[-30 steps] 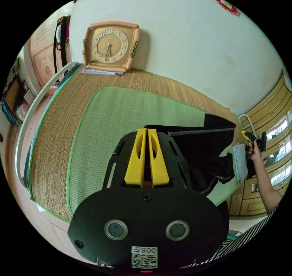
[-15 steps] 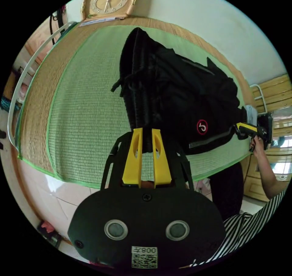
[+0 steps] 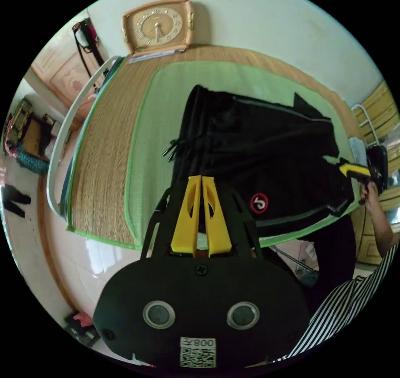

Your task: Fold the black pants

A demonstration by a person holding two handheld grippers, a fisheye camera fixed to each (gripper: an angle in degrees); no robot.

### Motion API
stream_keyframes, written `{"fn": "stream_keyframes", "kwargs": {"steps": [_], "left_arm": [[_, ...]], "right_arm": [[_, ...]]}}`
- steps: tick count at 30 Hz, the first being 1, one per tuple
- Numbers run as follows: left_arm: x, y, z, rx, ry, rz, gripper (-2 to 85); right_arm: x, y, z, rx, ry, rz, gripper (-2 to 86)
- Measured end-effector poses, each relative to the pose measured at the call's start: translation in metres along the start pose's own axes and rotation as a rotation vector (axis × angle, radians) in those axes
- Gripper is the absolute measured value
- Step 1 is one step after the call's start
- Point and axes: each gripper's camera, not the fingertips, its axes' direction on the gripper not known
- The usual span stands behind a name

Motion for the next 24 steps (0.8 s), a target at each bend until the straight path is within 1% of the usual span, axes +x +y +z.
{"fn": "stream_keyframes", "kwargs": {"steps": [1,3,5,7,11,12,15,16,19,21,24], "left_arm": [[0.009,-0.011,0.000,0.024,0.033,0.025,2.4],[0.022,-0.030,0.004,0.044,0.099,0.055,3.7],[0.042,-0.057,0.013,0.056,0.182,0.097,5.9],[0.057,-0.077,0.022,0.050,0.202,0.128,6.5],[0.089,-0.117,0.045,-0.011,0.178,0.192,6.8],[0.093,-0.122,0.049,-0.029,0.165,0.198,6.8],[0.107,-0.133,0.068,-0.124,0.048,0.237,5.9],[0.111,-0.132,0.071,-0.125,0.022,0.251,5.0],[0.113,-0.128,0.069,-0.095,0.024,0.252,2.4],[0.112,-0.125,0.066,-0.085,0.038,0.241,1.5],[0.105,-0.114,0.047,0.005,0.093,0.203,0.8]], "right_arm": [[0.017,-0.017,-0.010,0.045,0.056,0.029,1.7],[0.042,-0.045,-0.019,0.071,0.115,0.074,4.2],[0.062,-0.072,-0.020,0.060,0.141,0.093,6.5],[0.079,-0.107,-0.011,-0.005,0.239,0.106,8.3],[0.086,-0.142,0.008,-0.074,0.308,0.096,9.3],[0.084,-0.149,0.019,-0.123,0.334,0.076,9.3],[0.079,-0.153,0.048,-0.259,0.353,0.035,8.6],[0.075,-0.149,0.043,-0.201,0.364,0.044,7.4],[0.067,-0.139,0.036,-0.188,0.381,0.037,3.2],[0.064,-0.133,0.027,-0.198,0.380,0.036,2.2],[0.067,-0.114,-0.013,-0.113,0.306,0.125,1.4]]}}
